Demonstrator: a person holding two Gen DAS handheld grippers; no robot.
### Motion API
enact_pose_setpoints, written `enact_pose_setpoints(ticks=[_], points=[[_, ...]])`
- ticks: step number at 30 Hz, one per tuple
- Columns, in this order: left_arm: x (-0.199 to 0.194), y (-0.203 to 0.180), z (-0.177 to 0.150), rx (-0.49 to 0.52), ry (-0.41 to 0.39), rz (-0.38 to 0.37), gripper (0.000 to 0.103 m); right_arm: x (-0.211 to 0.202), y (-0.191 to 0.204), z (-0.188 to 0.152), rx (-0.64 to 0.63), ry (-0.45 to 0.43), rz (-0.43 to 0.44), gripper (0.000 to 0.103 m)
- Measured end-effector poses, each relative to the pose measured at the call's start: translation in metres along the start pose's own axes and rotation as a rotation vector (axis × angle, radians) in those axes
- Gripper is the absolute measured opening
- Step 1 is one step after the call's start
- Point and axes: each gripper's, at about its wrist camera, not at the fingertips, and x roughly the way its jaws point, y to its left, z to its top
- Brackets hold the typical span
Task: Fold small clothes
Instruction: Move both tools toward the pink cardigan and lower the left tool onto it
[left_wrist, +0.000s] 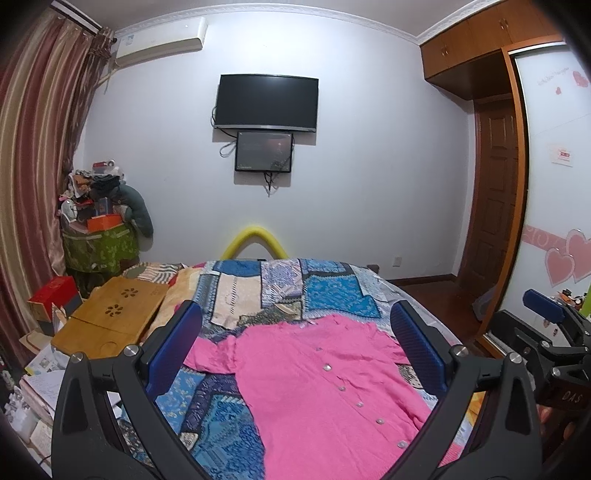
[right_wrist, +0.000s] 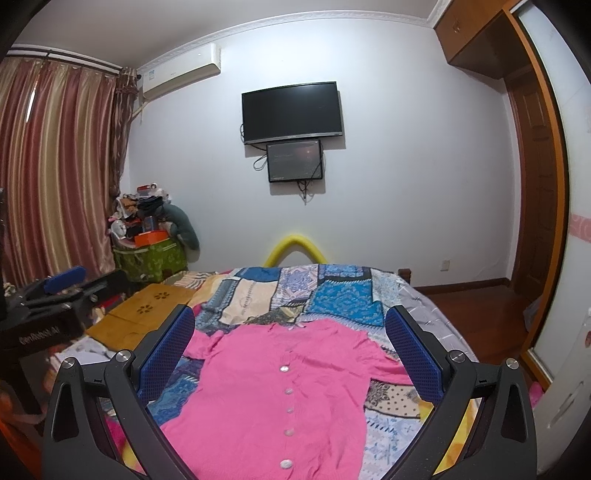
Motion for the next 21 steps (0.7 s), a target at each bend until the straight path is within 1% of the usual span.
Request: enact_pose_setpoints(ticks=[7, 11, 12, 15, 21], points=[[0.019, 0.02, 0.017, 0.0, -0.015, 0.062, 0.103, 0.021, -0.015, 0.012, -0.031, -0.006, -0.054, 0.103], [0.041, 0.037, 0.027, 0.006, 0.006, 0.102, 0.103, 0.03, -0.02, 0.015, -0.049, 0.005, -0.076, 0.103], [0.05, 0.042, 0.029, 0.01, 0.018, 0.118, 0.103, 0.033, -0.023, 0.016, -0.054, 0.01, -0.084, 0.103], [0.07, 0.054, 0.033, 0.014, 0.047, 0.13, 0.103, 0.042, -0.031, 0.018, -0.069, 0.024, -0.109, 0.103], [0.129, 0.085, 0.03, 0.035, 0.142, 0.152, 0.103, 0.062, -0.05, 0.025, -0.077, 0.068, -0.123, 0.103]])
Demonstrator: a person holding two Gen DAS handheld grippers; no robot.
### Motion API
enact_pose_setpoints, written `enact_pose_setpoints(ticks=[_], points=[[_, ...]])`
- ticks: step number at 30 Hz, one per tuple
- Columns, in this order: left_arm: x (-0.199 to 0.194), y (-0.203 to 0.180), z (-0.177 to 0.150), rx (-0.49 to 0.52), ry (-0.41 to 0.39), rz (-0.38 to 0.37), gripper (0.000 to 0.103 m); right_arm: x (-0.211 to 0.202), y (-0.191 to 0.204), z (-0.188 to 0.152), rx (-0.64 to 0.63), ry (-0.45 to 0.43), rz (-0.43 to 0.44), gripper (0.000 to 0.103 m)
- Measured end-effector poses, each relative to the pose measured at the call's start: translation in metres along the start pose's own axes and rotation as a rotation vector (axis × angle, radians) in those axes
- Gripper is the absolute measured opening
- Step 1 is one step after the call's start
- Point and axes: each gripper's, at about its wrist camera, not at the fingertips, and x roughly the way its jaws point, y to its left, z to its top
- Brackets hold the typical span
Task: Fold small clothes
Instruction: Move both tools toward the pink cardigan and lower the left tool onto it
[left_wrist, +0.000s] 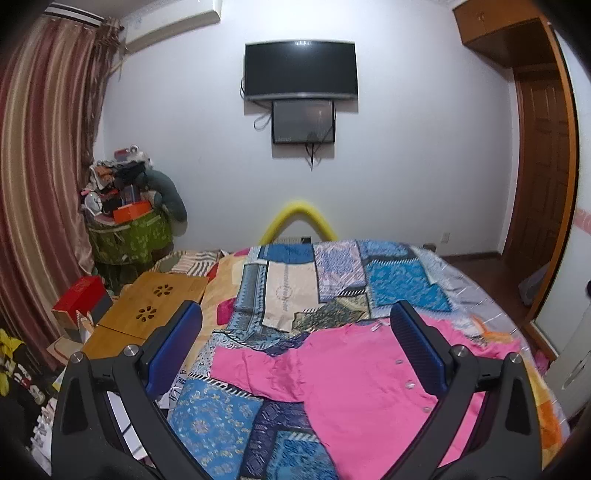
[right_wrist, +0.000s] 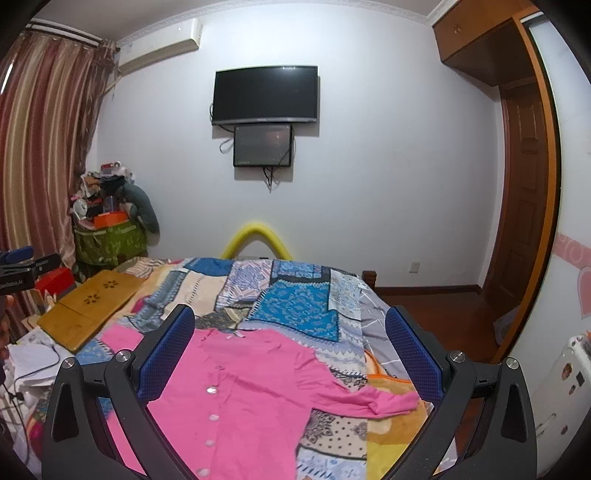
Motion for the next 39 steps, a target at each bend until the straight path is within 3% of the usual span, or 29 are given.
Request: enact_pose_setpoints(ticks=[4, 13, 20, 24, 30, 35, 39], points=[[0.045, 0.016, 0.001, 0.021, 0.055, 0.027, 0.103, 0.025, -0.016, 0.006, 0.012, 0.06, -0.001, 0.103], [0.166, 0.055, -0.015, -0.037, 0.281, 0.034, 0.103, 0.092, -0.049, -0.002, 0.055, 0.208, 0.029, 0.102], [0.239, 0.097, -0.059, -0.131, 0.46, 0.09, 0.103, 0.138, -0.059, -0.033, 0.065, 0.344, 0.018, 0.102], [0.267, 0.119, -0.088, -0.147, 0.547, 0.146, 0.103, 0.16, -0.066, -0.05, 0.089, 0.416, 0.028, 0.102], [0.296, 0.154, -0.125, -0.233, 0.648, 0.164, 0.102, 0.184, -0.066, -0.07, 0.088, 0.483, 0.044, 0.102], [0.309, 0.171, -0.148, -0.333, 0.723, 0.124, 0.081, 0.203, -0.062, -0.084, 0.099, 0.531, 0.069, 0.102], [0.316, 0.171, -0.159, -0.336, 0.756, 0.117, 0.062, 0.218, -0.059, -0.093, 0.109, 0.559, 0.083, 0.102]])
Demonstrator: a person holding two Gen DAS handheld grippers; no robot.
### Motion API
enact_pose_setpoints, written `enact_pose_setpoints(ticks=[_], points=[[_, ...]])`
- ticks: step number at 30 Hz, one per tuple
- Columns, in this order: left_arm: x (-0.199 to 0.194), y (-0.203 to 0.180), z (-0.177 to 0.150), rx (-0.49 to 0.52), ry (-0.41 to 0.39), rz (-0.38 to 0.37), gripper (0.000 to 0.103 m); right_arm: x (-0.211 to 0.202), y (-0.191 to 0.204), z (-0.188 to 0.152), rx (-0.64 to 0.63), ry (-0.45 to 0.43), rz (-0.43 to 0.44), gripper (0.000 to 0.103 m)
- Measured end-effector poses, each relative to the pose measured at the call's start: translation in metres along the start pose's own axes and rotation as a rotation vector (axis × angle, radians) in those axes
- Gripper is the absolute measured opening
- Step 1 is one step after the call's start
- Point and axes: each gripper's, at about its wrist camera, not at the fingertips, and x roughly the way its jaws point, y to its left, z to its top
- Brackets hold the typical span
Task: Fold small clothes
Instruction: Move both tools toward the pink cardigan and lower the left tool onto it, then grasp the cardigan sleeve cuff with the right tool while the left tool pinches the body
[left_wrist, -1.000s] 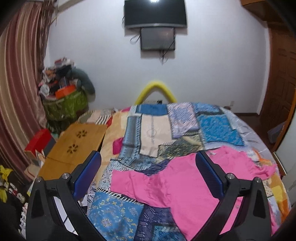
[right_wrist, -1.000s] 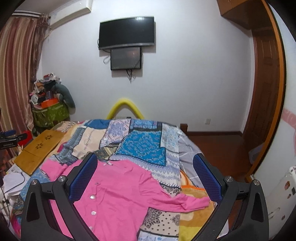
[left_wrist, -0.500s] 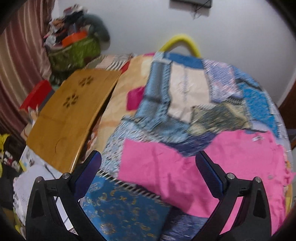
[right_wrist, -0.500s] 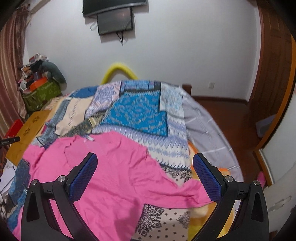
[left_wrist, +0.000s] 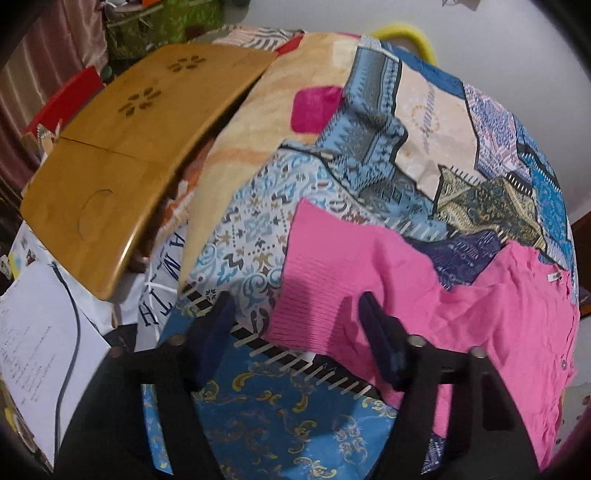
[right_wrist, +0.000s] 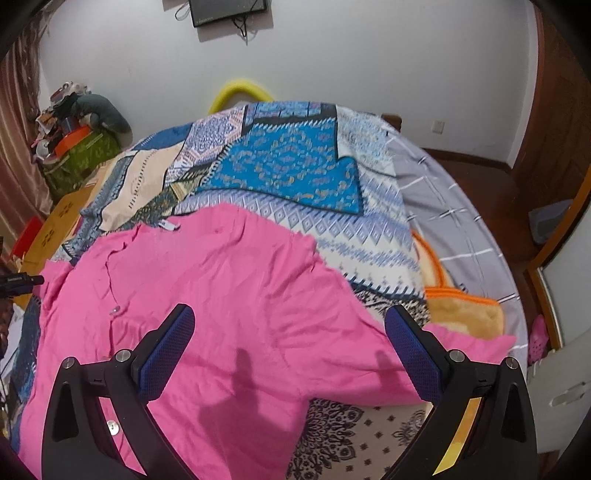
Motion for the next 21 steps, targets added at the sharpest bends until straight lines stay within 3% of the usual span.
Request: enact_pose_setpoints(ticks=[2, 4, 6, 10, 21], points=[[0.001, -0.002, -0.001, 0.015, -0.012, 0.037, 0.055, 0.004, -0.001, -0.002, 0.002, 0.01, 0.003, 0.102], [0.002, -0.005, -0.002, 0.037, -0.022, 0.081, 0.041, 0.007, -0.001, -0.003, 0.007, 0.022, 0.006, 0.102], [0.001, -0.007, -0.002, 0.058, -0.028, 0.101, 0.036, 0.008, -0.002, -0.004, 0.008, 0.028, 0.007, 0.102], [-0.003, -0.018, 0.0, 0.117, -0.046, 0.125, 0.005, 0.008, -0.005, -0.005, 0.017, 0.033, 0.004, 0.102], [-0.052, -0.057, 0.009, 0.18, -0.125, 0.054, 0.002, -0.018, -0.016, -0.003, 0.038, -0.003, -0.011, 0.102]])
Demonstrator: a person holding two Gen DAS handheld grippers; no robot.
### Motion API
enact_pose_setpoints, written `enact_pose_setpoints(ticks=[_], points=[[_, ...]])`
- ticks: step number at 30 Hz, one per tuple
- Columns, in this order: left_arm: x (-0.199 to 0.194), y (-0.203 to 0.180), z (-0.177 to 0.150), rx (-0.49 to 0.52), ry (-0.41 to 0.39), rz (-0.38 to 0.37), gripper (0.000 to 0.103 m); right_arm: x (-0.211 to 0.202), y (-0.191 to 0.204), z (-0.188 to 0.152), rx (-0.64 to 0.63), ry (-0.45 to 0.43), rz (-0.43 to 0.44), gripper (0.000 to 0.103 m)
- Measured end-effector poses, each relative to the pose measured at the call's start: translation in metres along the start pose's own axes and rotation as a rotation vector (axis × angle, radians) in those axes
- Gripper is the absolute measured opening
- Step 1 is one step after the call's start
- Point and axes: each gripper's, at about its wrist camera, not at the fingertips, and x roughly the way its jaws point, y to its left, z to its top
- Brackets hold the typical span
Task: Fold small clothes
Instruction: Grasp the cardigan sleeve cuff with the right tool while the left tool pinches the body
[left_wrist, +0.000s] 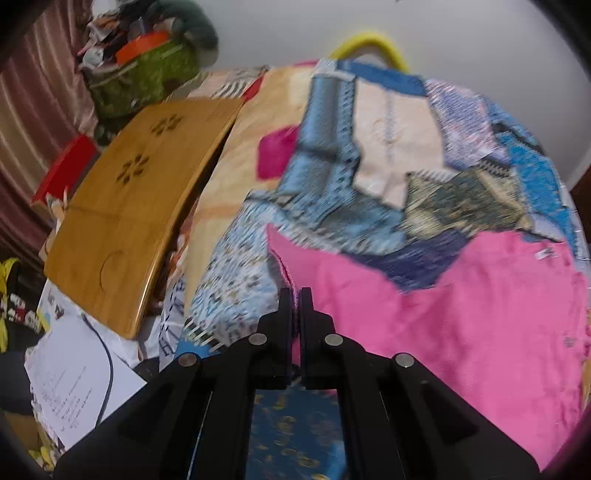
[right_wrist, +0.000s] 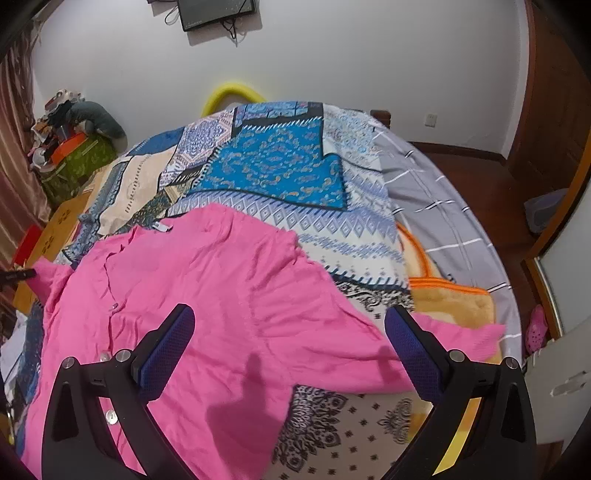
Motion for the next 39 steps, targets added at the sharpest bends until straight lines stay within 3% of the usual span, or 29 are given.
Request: enact_pose_setpoints(ticks=[10, 16, 27, 33, 39], points=[[-0.083, -0.078, 0.028, 0.102, -0.134, -0.123, 0.002, -0.029, -0.01, 0.001, -0.001, -0.044, -0.01, 0.102], [-0.105, -0.136, 0.029, 0.17, -0.152, -0.194, 0.002, -0.04, -0.023, -0.005, -0.003, -0.049, -0.017, 0.102], [-0.086, -0.231, 0.007, 0.264, -0.055, -0.294, 0.002, -0.032, -0.077, -0.031, 0.058, 0.007, -0.064, 0.102], [-0.062, -0.269, -0.009, 0.336, -0.001, -0.282, 0.002, -0.021, -0.111, -0.046, 0.128, 0.051, -0.083, 0.102], [-0.042, -0.286, -0.016, 0.338, 0.052, -0.288, 0.003, -0.006, -0.137, -0.062, 0.194, 0.105, -0.091, 0.101]])
